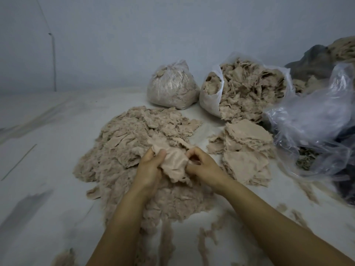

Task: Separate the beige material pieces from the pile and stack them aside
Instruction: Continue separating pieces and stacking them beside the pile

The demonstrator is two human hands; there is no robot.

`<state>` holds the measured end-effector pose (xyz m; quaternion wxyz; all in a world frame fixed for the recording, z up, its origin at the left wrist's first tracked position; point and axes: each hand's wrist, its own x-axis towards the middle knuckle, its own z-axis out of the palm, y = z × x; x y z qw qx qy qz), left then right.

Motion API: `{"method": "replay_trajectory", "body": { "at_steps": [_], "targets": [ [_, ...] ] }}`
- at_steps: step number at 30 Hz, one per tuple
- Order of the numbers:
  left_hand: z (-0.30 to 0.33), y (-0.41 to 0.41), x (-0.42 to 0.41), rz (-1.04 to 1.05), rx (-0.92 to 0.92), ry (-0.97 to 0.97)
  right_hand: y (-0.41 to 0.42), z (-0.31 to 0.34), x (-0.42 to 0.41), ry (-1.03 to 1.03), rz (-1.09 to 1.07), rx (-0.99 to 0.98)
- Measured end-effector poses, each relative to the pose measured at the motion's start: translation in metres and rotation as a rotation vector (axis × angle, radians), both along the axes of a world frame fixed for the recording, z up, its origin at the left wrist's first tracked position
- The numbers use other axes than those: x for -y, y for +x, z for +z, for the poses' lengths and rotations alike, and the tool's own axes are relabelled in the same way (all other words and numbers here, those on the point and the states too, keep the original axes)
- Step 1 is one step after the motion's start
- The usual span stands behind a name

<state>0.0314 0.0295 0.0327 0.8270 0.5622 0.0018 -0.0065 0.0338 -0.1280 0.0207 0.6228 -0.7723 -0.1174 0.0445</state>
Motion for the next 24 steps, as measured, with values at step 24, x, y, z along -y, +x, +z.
{"method": "replay_trajectory", "body": {
  "at_steps": [24],
  "targets": [
    [0.013, -0.010, 0.034, 0.005, 0.397, 0.537, 0.001, 0.031, 0.028, 0.178, 0.184, -0.040]
  ]
}}
